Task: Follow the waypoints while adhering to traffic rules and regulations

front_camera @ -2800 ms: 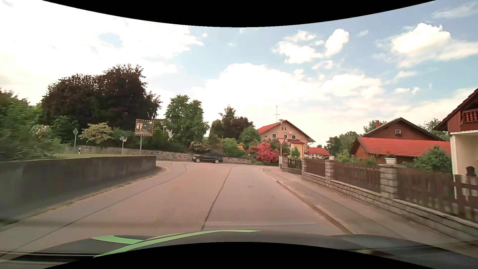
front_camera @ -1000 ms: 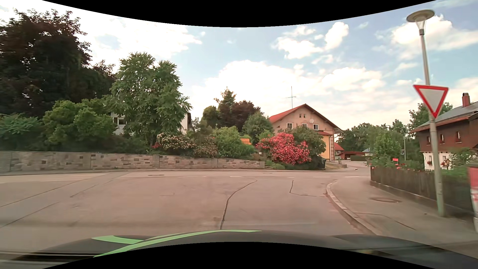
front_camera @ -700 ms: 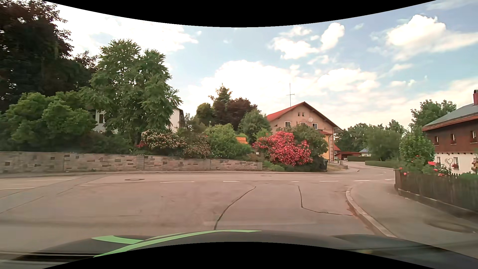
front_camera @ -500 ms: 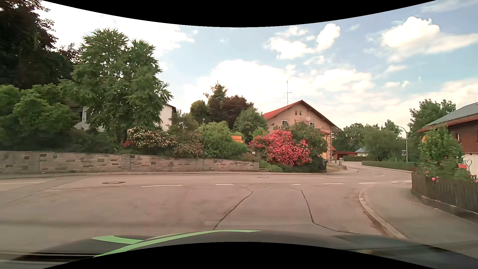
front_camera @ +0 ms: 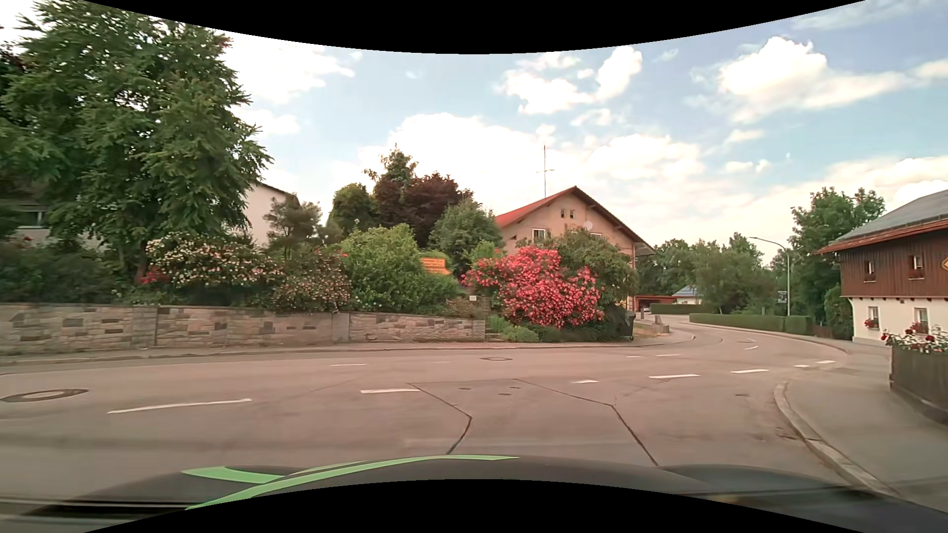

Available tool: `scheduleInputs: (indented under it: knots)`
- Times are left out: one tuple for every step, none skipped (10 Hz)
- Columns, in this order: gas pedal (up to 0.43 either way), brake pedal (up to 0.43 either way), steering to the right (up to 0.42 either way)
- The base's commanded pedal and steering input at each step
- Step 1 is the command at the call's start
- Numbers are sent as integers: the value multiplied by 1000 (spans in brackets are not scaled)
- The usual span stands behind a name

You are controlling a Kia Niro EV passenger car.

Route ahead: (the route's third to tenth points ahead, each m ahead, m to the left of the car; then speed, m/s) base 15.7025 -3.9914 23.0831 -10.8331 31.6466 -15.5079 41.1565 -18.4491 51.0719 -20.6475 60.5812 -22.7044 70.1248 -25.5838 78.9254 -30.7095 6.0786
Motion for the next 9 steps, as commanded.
scheduleInputs:
  knots:
    - [0, 0, 152]
    - [0, 0, 171]
    - [47, 0, 185]
    - [67, 0, 208]
    - [67, 0, 229]
    - [67, 0, 247]
    - [67, 0, 267]
    - [79, 0, 279]
    - [87, 0, 285]
